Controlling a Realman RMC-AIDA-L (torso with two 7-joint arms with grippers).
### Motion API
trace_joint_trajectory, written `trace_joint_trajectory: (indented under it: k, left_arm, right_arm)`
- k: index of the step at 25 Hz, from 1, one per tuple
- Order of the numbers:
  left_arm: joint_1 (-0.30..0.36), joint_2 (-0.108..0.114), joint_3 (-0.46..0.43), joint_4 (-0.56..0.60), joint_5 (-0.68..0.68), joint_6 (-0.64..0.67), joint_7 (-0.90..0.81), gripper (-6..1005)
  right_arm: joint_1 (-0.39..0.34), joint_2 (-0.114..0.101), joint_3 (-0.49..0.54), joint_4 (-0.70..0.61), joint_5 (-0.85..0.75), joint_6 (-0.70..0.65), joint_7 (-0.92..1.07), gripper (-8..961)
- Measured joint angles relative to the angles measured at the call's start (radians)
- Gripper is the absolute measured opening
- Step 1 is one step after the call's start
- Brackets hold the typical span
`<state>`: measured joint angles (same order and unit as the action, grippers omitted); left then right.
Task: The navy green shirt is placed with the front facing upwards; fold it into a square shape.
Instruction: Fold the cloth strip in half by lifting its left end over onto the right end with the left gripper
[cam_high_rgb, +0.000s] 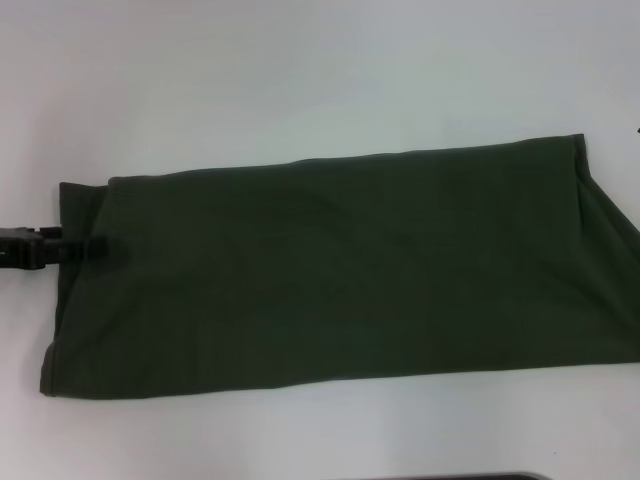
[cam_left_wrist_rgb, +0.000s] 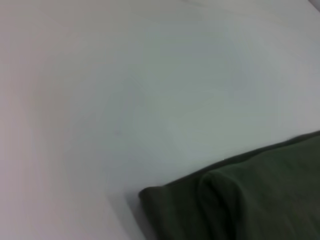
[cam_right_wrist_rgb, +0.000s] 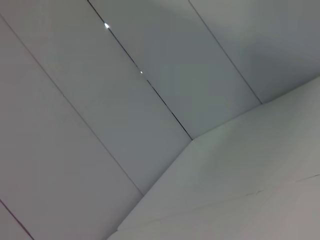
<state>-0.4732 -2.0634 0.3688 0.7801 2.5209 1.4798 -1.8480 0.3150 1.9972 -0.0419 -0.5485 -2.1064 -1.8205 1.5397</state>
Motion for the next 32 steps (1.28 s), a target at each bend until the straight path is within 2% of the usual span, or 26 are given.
trace_joint_trajectory:
  k: [7, 27, 30, 32]
  left_arm:
    - [-0.010, 0.003, 0.025, -0.018, 0.009, 0.004, 0.003, 901]
    - [-0.012, -0.011, 0.041, -0.017, 0.010, 0.017, 0.016, 895]
    - [-0.011, -0.011, 0.040, -0.017, 0.011, 0.012, 0.007, 718]
    - [-0.011, -0.012, 0.047, -0.017, 0.014, 0.017, 0.004, 677]
  right_arm:
    - [-0.001, 0.000, 0.001, 0.000, 0.000, 0.000, -0.001, 437]
    - [-0.009, 0.000, 0.000, 0.004, 0.000, -0.001, -0.004, 412]
    - [-0.010, 0.000, 0.000, 0.002, 0.000, -0.004, -0.004, 408]
    - [-0.010, 0.000, 0.000, 0.001, 0.000, -0.005, -0.004, 405]
